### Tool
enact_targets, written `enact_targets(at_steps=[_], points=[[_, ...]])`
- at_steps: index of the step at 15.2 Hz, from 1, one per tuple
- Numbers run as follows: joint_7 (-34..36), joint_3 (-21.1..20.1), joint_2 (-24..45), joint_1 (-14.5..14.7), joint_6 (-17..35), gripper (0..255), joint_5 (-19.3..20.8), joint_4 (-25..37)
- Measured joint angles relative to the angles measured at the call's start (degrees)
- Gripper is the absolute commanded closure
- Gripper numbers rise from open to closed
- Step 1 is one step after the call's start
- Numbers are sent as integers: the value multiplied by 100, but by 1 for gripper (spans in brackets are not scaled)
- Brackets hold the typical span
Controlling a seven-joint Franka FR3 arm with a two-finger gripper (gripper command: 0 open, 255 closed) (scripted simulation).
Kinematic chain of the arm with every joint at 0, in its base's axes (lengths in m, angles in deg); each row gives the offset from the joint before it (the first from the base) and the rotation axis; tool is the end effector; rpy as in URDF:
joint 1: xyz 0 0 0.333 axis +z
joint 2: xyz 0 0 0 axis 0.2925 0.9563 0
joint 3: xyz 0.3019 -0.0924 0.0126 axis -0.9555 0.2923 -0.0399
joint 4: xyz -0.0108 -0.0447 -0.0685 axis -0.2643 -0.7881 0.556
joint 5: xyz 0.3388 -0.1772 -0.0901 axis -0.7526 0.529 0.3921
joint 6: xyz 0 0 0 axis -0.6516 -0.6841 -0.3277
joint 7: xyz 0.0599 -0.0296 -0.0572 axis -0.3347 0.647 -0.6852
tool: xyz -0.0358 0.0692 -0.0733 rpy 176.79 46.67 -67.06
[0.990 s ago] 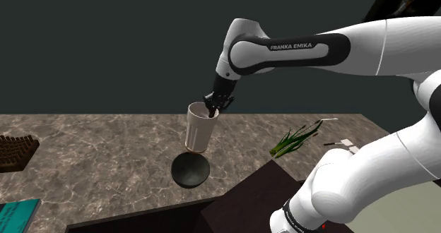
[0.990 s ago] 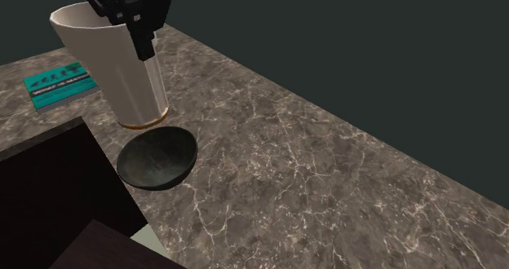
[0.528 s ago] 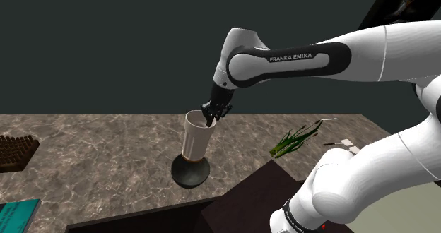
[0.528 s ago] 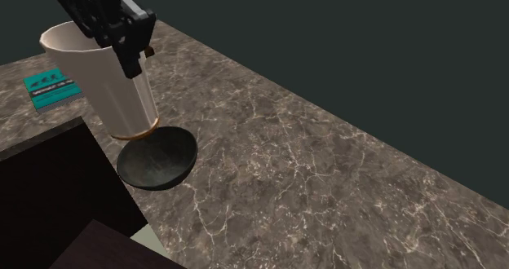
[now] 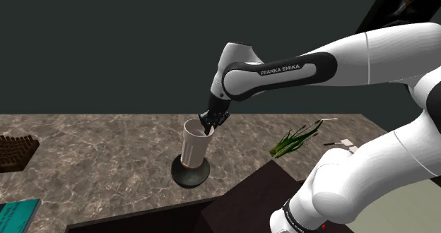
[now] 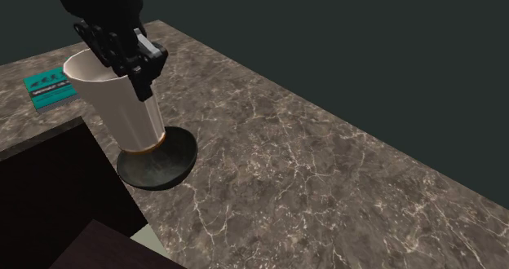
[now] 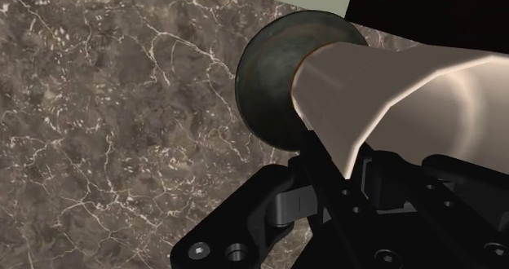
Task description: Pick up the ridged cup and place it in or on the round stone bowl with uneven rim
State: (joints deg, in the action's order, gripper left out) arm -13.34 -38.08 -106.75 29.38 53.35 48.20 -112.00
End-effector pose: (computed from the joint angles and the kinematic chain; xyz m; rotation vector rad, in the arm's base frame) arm 0.4092 0.1293 0.4069 -3.0220 0.1462 0.0376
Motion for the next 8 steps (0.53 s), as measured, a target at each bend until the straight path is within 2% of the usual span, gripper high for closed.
enact_targets(at_steps=[8], points=[[-97, -17, 361, 23, 707, 255, -71, -349]])
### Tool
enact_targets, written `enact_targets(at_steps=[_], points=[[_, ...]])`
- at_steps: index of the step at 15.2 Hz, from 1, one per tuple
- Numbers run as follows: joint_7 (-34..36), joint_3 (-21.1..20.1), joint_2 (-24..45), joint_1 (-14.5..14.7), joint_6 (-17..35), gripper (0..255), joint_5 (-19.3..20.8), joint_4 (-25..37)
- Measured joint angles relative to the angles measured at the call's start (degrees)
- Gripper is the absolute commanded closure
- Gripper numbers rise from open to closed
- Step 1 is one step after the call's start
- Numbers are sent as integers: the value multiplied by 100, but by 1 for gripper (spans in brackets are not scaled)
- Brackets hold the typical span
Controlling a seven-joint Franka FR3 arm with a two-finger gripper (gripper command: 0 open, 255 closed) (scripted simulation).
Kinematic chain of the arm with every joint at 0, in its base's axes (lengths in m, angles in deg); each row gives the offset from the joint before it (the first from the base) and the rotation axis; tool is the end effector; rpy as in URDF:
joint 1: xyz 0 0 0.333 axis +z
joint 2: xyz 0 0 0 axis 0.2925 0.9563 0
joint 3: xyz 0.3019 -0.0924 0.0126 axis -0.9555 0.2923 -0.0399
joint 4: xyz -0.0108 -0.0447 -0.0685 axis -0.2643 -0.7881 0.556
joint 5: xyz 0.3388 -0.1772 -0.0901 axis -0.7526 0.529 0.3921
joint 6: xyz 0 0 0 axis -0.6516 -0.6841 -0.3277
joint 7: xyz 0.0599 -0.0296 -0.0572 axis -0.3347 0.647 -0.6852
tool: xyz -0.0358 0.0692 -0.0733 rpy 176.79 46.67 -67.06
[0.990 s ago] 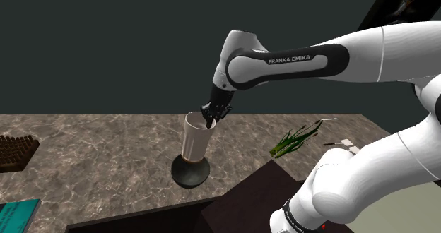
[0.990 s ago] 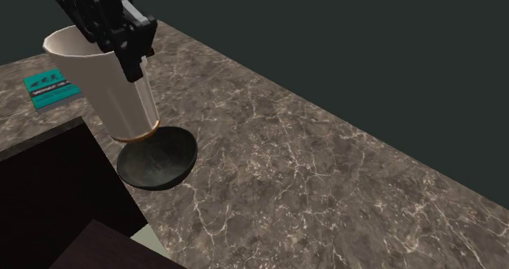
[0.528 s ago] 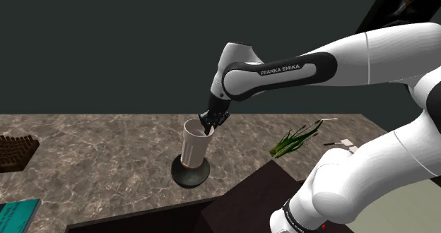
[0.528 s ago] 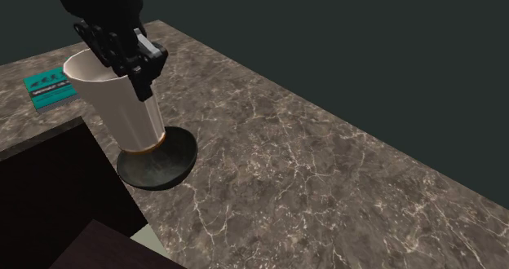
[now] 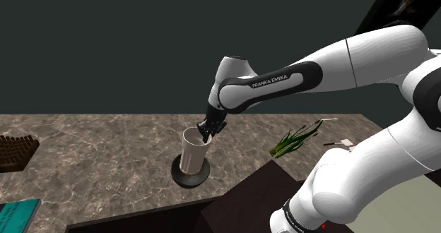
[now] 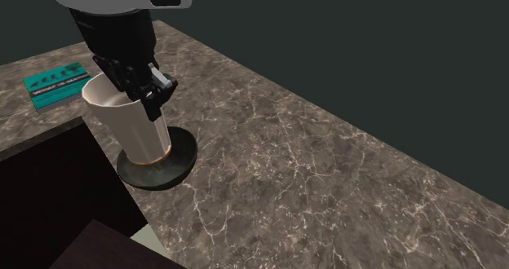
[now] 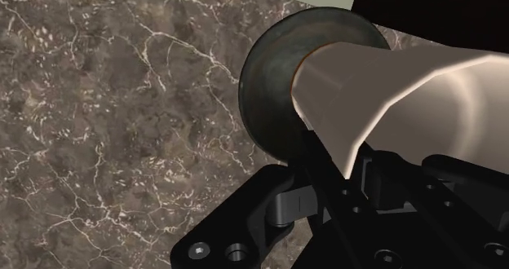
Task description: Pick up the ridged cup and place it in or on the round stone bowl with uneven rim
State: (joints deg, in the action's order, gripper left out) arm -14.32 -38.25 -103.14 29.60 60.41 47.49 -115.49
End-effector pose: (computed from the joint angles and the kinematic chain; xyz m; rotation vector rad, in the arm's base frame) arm 0.4089 0.1289 0.3637 -3.0221 0.1459 0.0376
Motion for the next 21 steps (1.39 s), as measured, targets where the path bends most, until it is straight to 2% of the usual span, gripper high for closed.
enact_targets(at_steps=[3, 8, 9, 15, 19, 21], points=[[-30, -6, 123, 9, 217, 255, -27, -95], [-33, -9, 154, 13, 263, 255, -33, -107], [-33, -9, 154, 13, 263, 0, -33, -106], [-33, -9, 153, 13, 264, 0, -34, -104], [-3, 46, -228, -38, -364, 0, 46, 150], [6, 56, -300, -48, -514, 0, 65, 224]])
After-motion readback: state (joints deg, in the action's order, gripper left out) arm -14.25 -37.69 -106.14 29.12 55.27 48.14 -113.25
